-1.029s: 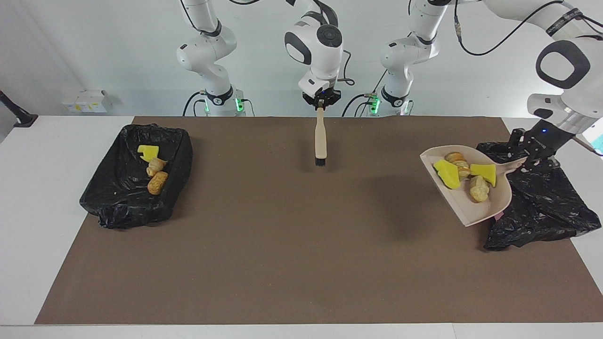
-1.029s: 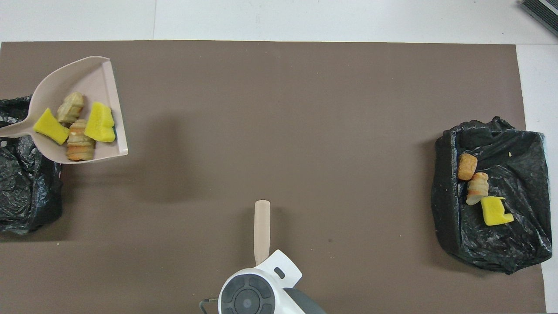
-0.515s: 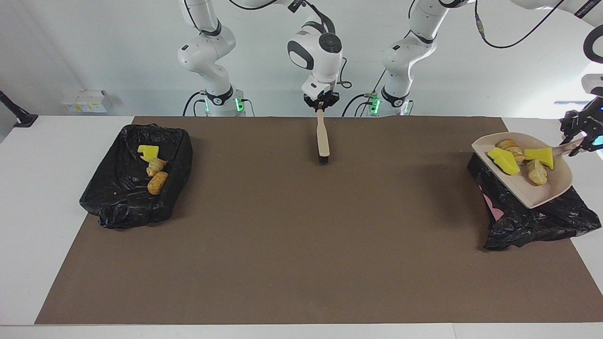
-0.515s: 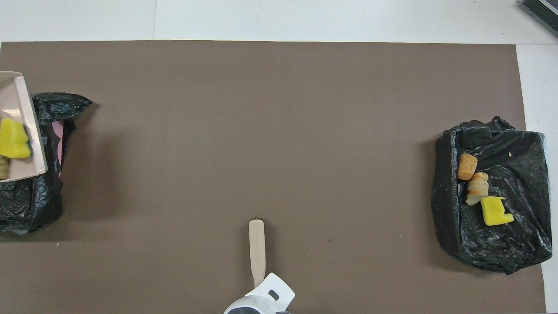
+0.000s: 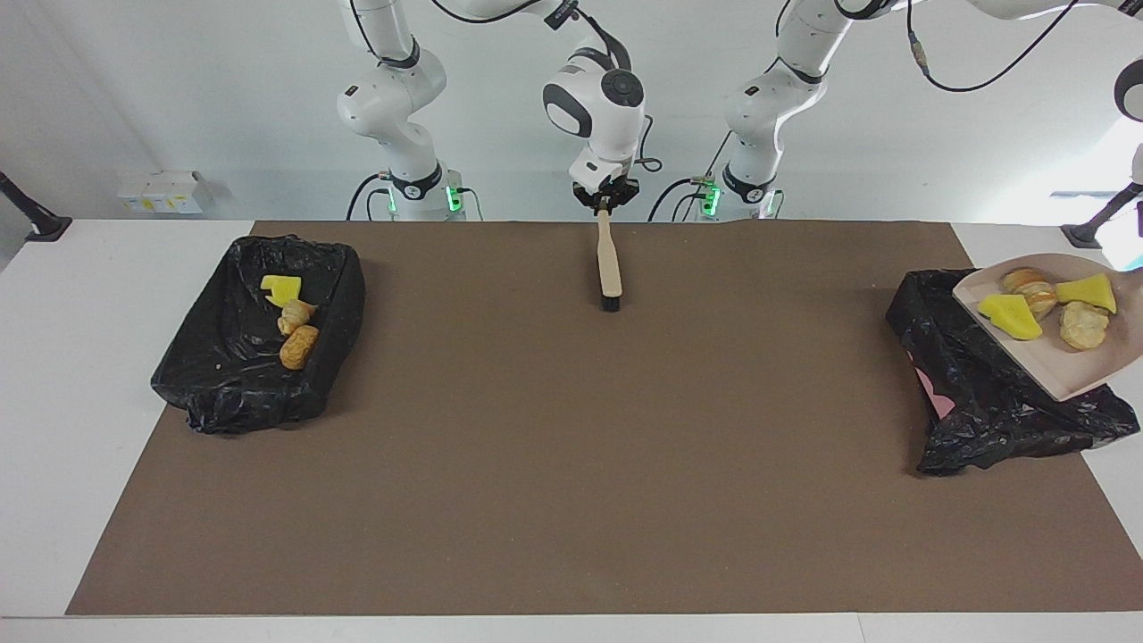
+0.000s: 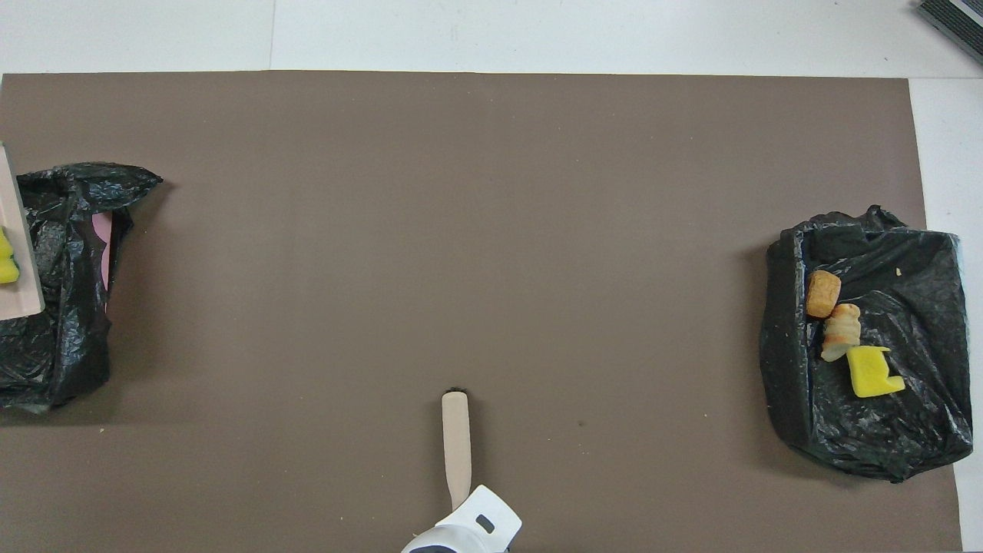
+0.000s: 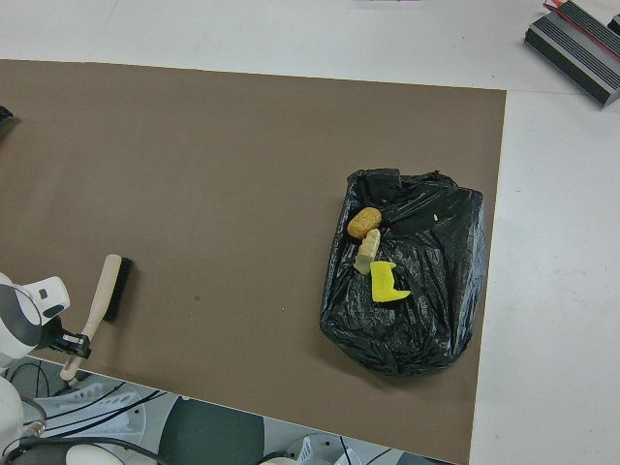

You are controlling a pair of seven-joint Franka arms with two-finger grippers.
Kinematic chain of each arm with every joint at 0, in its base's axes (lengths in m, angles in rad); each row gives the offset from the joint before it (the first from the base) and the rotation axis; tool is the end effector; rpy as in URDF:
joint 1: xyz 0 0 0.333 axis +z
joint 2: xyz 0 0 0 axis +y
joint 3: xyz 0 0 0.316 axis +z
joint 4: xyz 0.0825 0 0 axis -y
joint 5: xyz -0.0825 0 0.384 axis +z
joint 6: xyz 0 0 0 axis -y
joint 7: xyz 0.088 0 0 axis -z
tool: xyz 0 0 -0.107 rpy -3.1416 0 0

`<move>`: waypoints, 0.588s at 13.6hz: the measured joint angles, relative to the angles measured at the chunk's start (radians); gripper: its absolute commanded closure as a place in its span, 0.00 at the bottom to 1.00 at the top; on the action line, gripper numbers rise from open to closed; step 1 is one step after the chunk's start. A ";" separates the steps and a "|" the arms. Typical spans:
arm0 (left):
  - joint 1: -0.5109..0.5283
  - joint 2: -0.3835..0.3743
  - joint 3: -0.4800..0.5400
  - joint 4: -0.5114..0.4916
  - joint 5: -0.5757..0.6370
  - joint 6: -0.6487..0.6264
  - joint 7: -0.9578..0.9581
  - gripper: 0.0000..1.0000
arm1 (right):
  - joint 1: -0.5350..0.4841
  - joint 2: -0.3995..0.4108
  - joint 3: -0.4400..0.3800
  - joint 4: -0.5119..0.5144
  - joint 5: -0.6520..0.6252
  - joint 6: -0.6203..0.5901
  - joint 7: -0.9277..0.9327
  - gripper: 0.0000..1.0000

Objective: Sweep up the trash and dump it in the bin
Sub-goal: 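Tip the dustpan over the black trash bag with the left gripper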

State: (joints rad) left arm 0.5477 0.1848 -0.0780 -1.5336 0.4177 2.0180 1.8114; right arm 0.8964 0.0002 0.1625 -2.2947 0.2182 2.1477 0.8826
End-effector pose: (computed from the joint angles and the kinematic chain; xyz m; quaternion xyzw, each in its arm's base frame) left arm 0.5645 0.3181 0.5823 -0.7221 0.6484 0.1128 0.2130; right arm 0.2355 0.4376 0.3384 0.9933 0.0216 -0.1128 0.0114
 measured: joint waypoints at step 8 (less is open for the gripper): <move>-0.070 -0.005 -0.016 -0.088 0.407 0.050 -0.060 1.00 | -0.053 0.028 -0.008 0.064 0.000 0.021 -0.002 0.05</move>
State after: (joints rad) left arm 0.4772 0.1797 -0.0943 -1.6218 0.8247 2.0684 1.7514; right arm 0.8437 0.0284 0.1543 -2.2309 0.2181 2.1691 0.8802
